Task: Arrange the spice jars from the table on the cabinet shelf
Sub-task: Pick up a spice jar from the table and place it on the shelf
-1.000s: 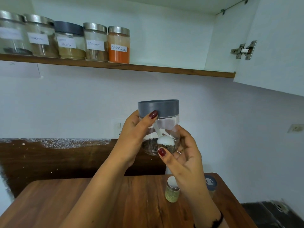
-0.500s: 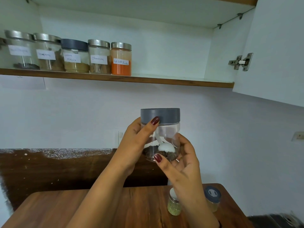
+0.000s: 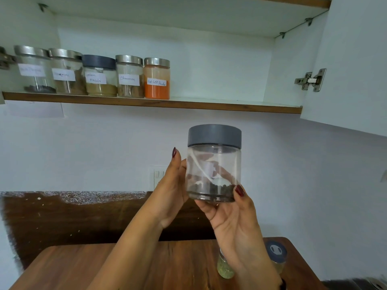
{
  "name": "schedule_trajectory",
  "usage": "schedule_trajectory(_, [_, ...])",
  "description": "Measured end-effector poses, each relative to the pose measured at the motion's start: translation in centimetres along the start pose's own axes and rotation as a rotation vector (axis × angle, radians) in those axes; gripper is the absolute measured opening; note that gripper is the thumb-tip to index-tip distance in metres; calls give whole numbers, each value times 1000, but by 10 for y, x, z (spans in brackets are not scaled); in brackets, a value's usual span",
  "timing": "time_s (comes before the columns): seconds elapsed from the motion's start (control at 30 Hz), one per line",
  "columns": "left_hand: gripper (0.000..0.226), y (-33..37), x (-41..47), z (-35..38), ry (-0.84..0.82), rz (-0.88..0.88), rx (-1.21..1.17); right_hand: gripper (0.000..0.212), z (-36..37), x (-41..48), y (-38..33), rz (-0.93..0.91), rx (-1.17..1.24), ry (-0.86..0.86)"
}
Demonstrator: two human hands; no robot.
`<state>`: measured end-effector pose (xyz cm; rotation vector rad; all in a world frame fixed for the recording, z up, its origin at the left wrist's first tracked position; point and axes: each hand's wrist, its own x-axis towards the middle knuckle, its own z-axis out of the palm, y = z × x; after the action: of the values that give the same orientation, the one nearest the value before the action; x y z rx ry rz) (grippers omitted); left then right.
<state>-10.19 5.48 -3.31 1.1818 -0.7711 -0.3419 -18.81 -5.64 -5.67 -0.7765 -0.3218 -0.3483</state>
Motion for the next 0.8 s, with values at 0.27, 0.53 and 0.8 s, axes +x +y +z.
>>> schedule_trajectory(0.27, [100,0,-1,6,-49,-2,-97,56,-1,-3,11,9,101,-87])
schedule_trajectory(0.53, [72,2,-5,10,93,106,-26,68,-9,-1,10,-90,-195,89])
schedule_trajectory(0.8, [63,10,-2,21,275,200,194,58,-4,-11,7,-440,-822,170])
